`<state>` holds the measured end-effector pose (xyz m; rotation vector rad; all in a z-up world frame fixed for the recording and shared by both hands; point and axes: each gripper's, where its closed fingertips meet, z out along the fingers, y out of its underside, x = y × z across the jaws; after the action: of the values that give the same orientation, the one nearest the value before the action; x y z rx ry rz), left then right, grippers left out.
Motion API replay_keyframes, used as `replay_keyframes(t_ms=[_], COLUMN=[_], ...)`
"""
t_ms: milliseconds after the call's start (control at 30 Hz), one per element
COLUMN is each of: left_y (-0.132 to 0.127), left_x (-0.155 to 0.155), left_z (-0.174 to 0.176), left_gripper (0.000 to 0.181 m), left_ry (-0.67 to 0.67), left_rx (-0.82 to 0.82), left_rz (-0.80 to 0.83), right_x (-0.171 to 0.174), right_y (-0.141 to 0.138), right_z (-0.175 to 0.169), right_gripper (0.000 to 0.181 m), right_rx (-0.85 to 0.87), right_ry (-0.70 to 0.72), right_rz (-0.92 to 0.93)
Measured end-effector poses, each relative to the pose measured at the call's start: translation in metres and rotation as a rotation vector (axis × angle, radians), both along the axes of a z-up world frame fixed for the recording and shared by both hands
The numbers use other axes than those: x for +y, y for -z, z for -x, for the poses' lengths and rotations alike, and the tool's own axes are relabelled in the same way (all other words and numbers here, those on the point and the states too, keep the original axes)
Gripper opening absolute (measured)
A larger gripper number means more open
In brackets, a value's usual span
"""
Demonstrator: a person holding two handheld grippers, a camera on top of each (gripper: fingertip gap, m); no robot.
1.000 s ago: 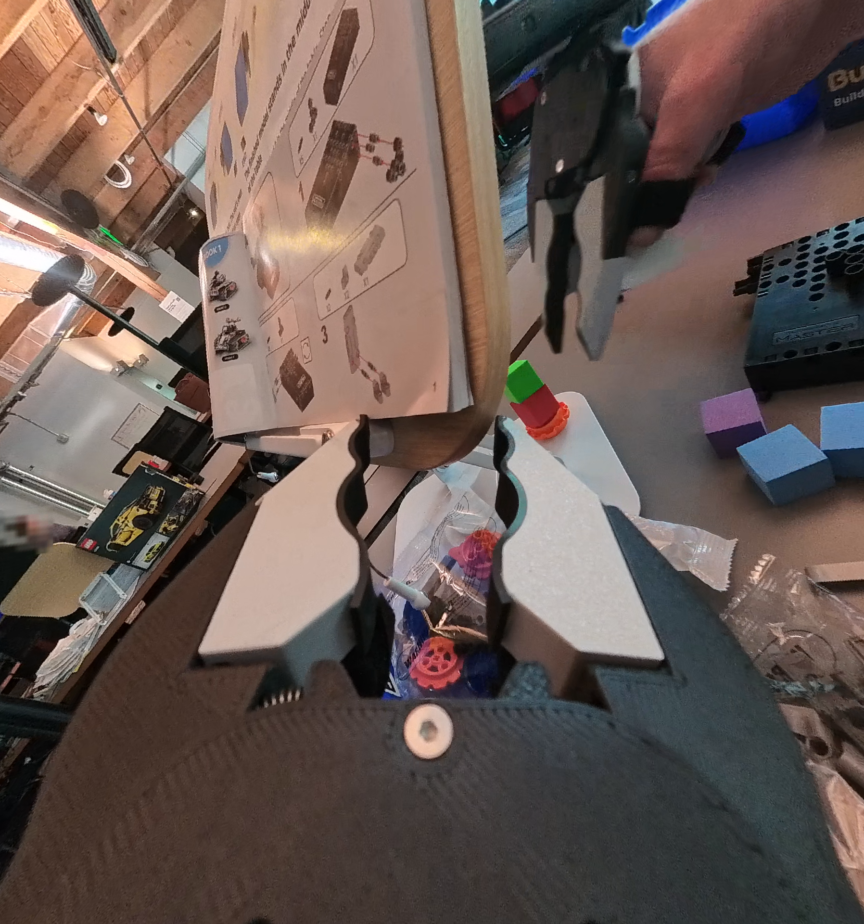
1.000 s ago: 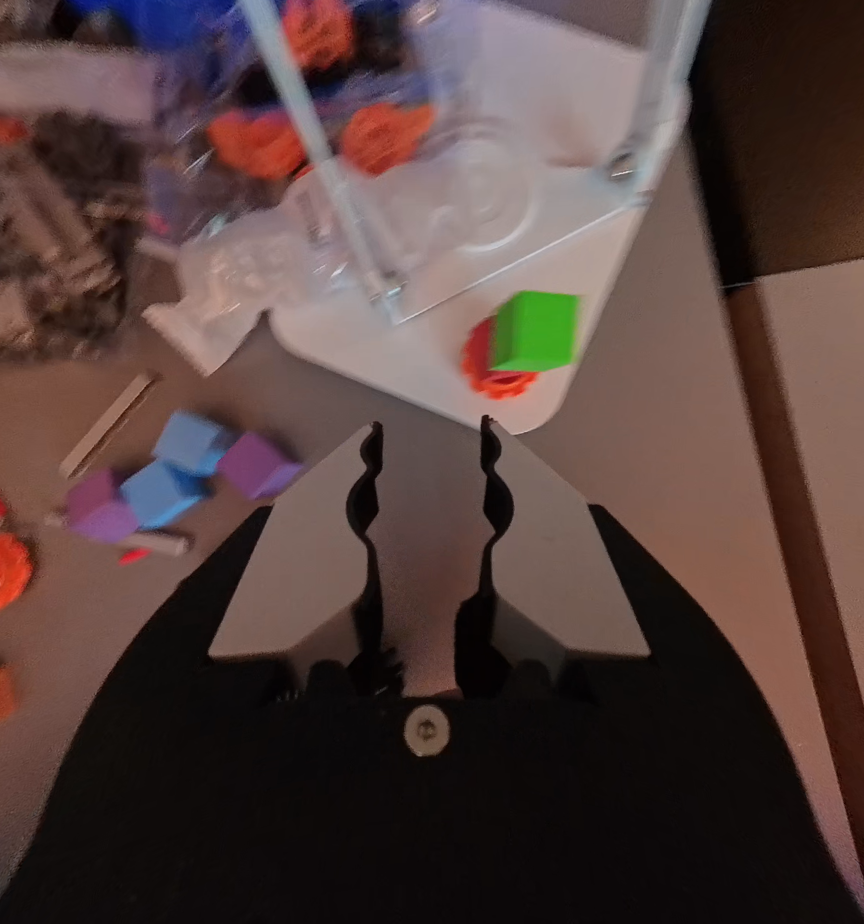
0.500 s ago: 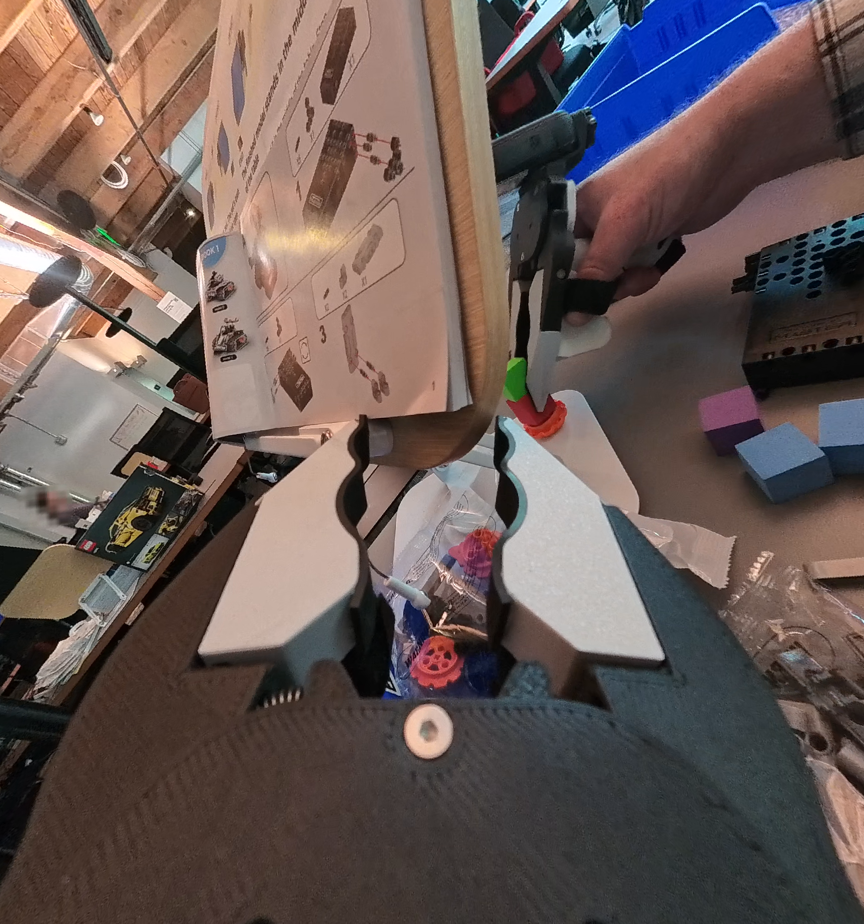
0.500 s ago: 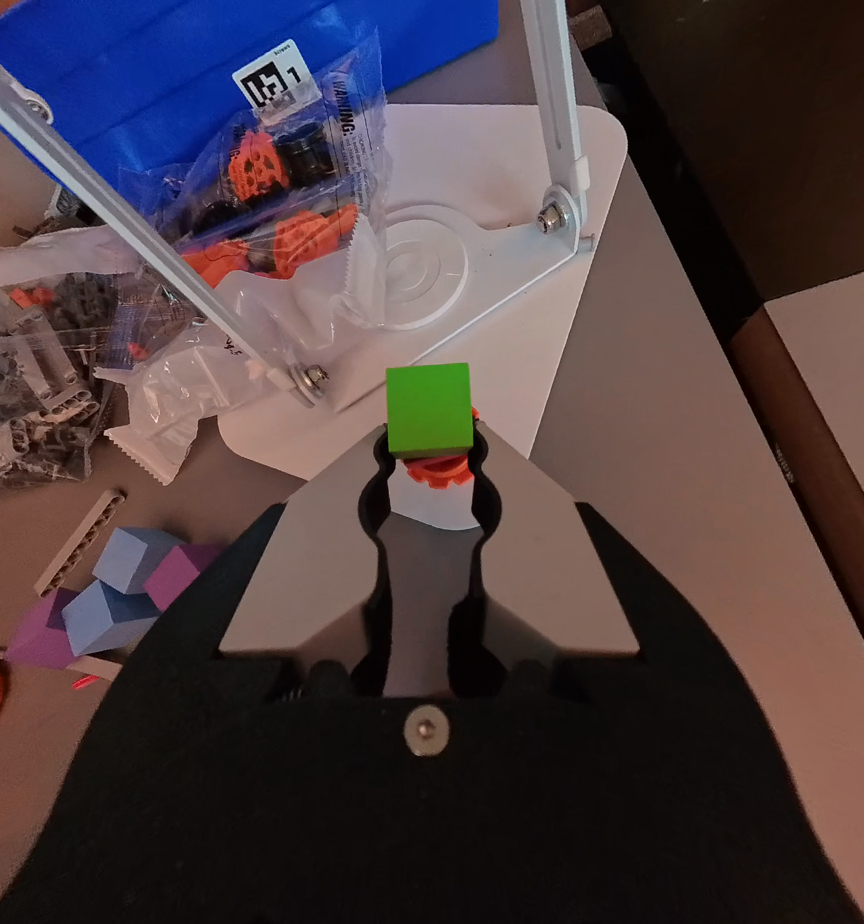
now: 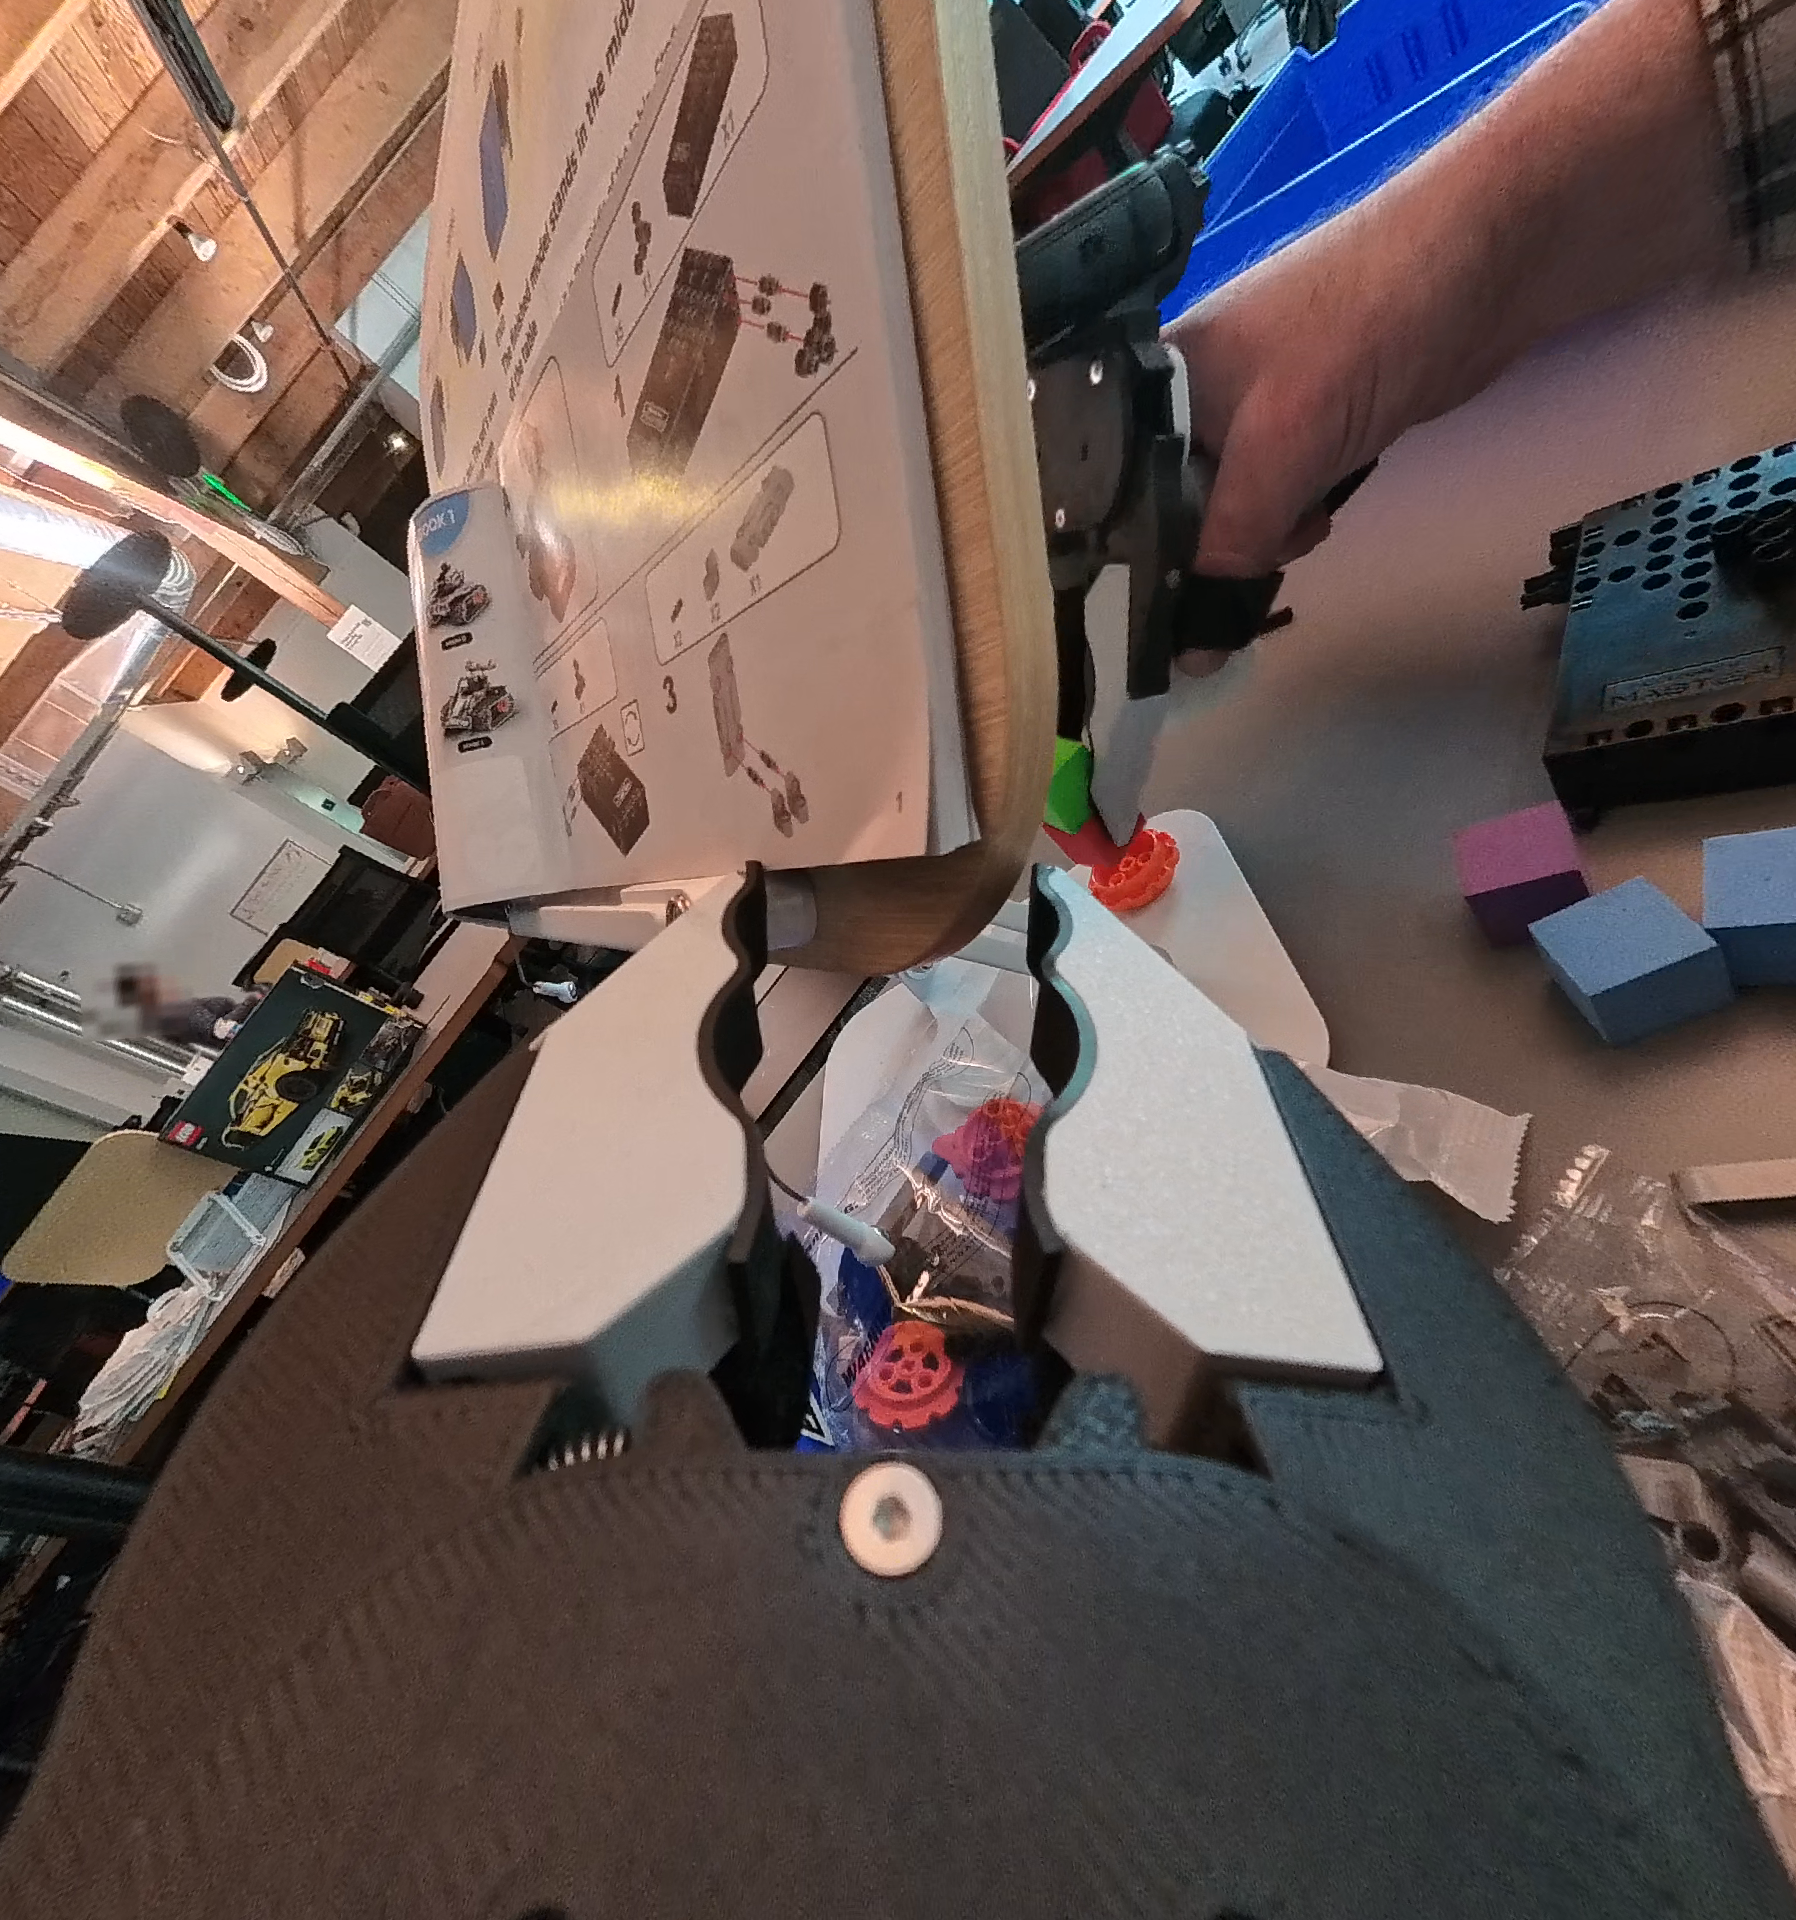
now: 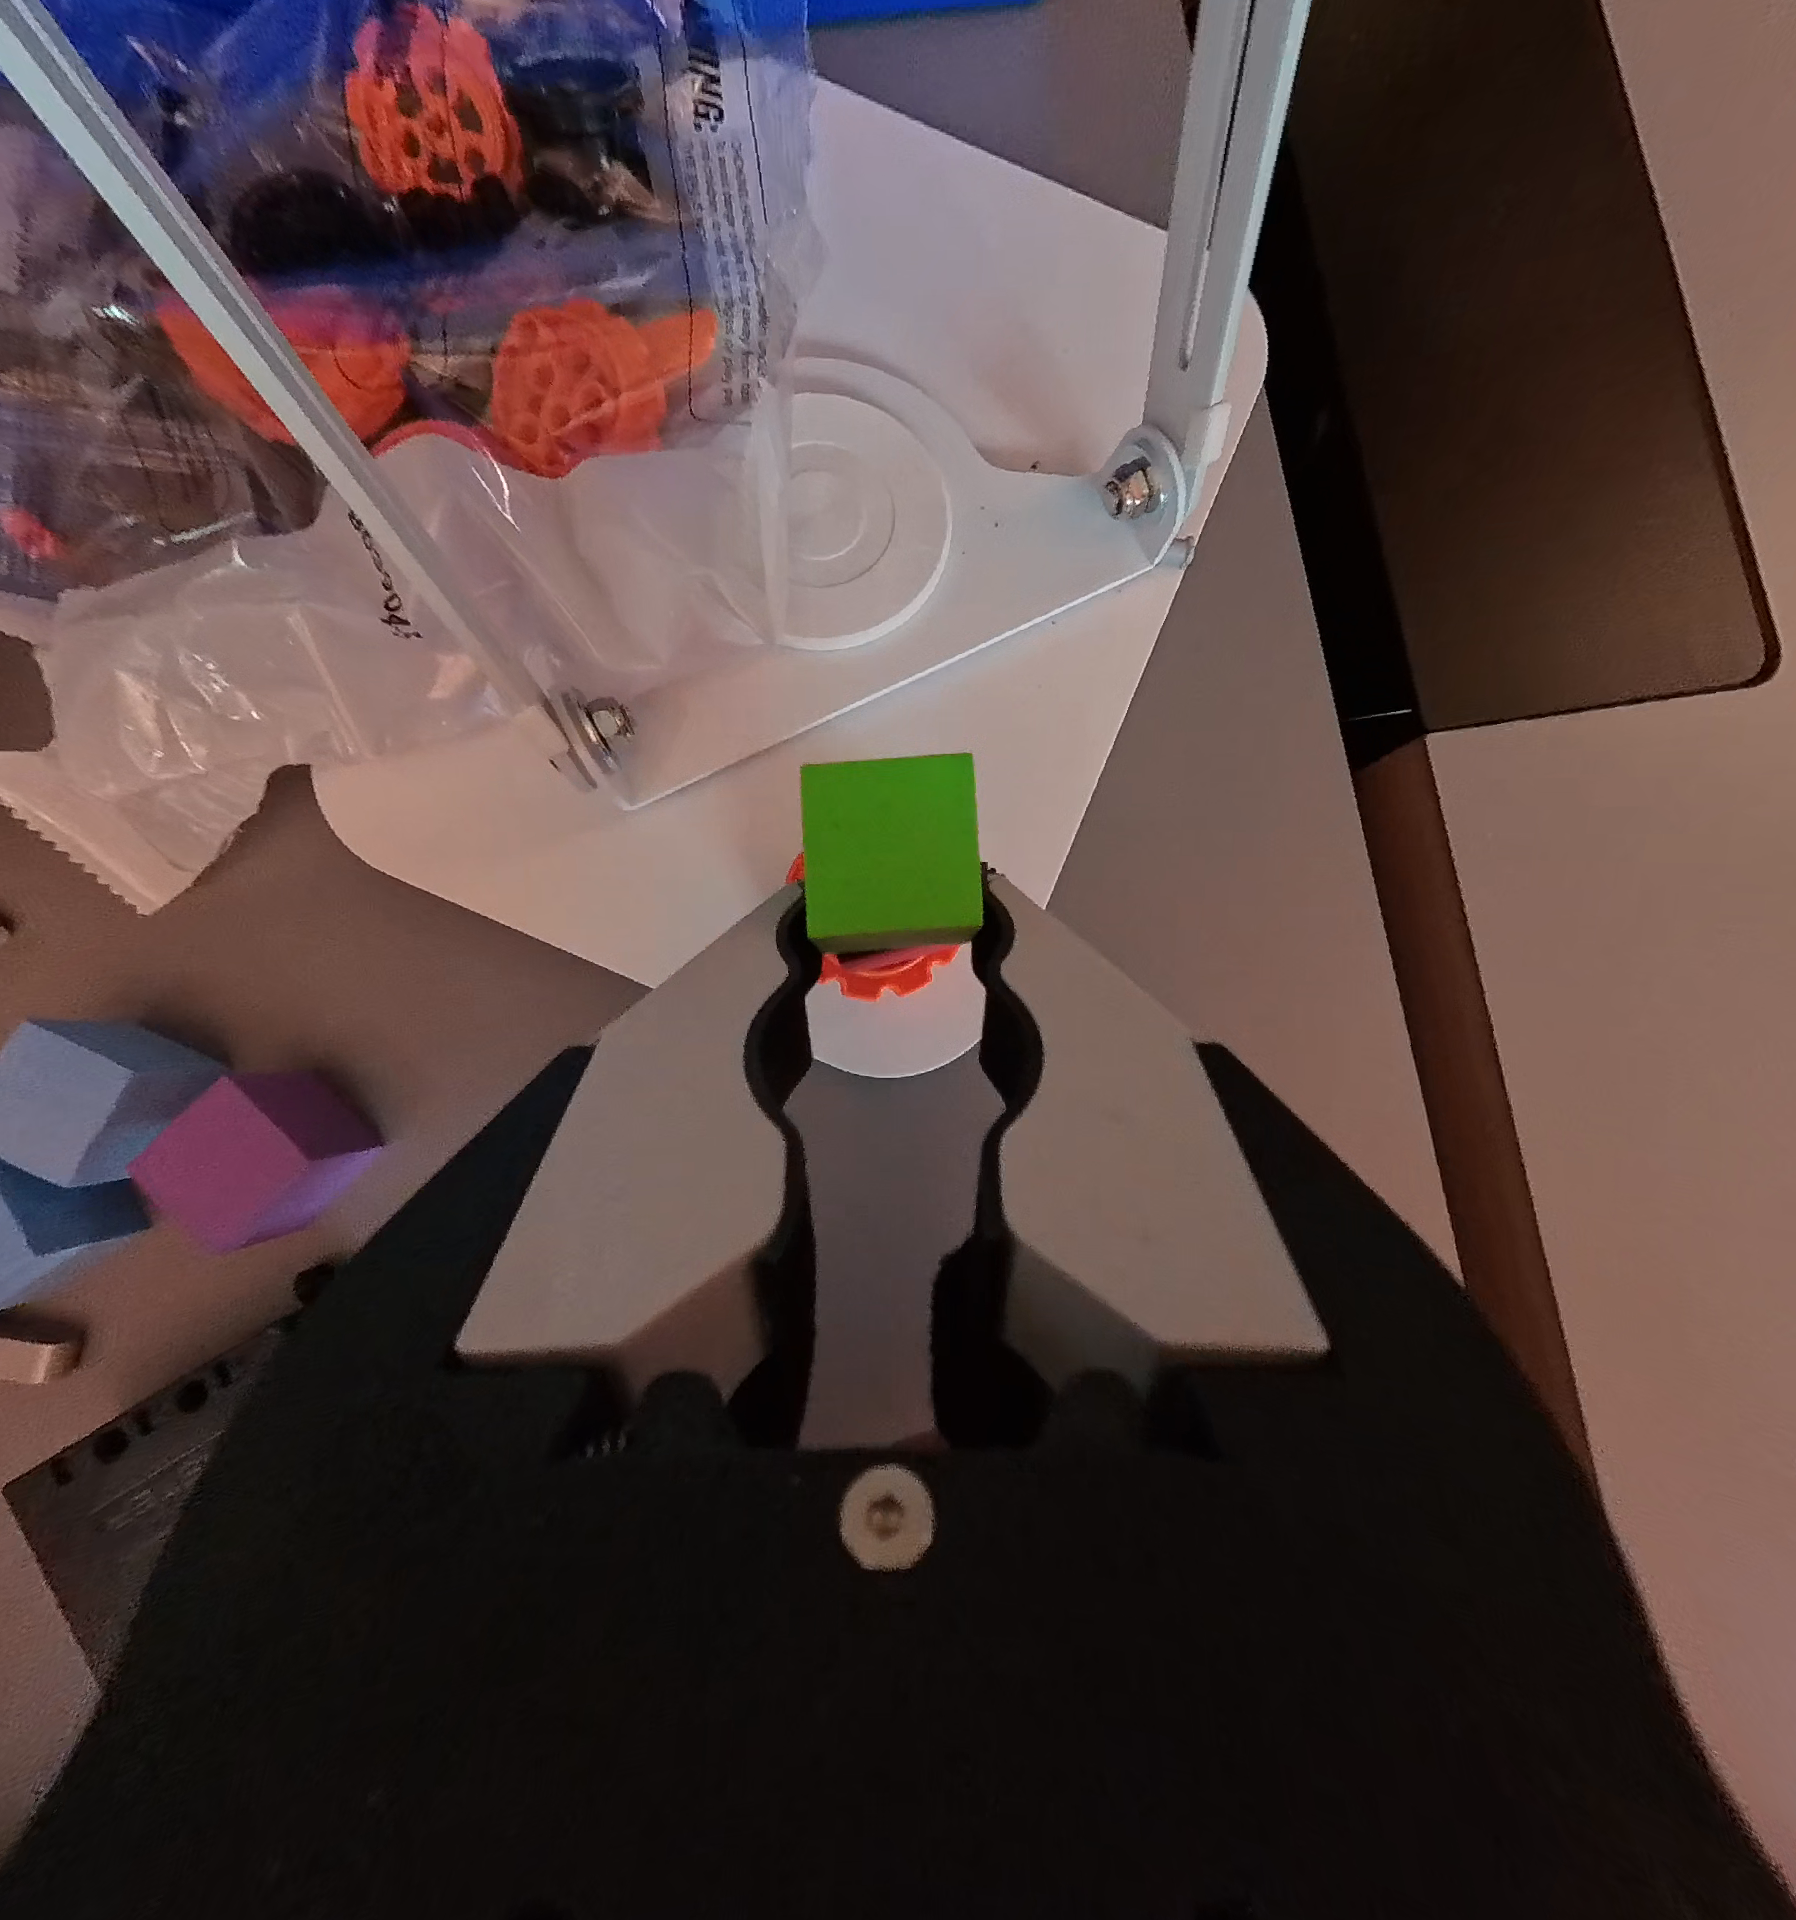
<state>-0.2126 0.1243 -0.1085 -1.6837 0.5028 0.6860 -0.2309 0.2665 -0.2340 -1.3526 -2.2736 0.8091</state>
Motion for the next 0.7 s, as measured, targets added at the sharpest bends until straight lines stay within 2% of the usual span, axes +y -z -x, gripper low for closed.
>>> replay_keyframes(t_ms=[233,333,700], left_y=[0.000,0.000,0.000], left_x=[0.000,0.000,0.000], left_z=[0.000,0.000,0.000], left_gripper=[0.049,0.049,0.049], left_ry=[-0.001,-0.001,-0.001], left_rx=[0.002,0.002,0.002], left_rz=[0.002,0.002,0.002], right_x=[-0.003,-0.002,-0.001], right_y=[0.010,0.012,-0.005], right_z=[0.000,-0.001,-0.004], right_gripper=[0.028,0.033,0.039], right_rx=[-0.022,-0.032,-0.001], right_ry=[-0.008,-0.005,-0.008], right_rz=[-0.044,-0.059,0.011])
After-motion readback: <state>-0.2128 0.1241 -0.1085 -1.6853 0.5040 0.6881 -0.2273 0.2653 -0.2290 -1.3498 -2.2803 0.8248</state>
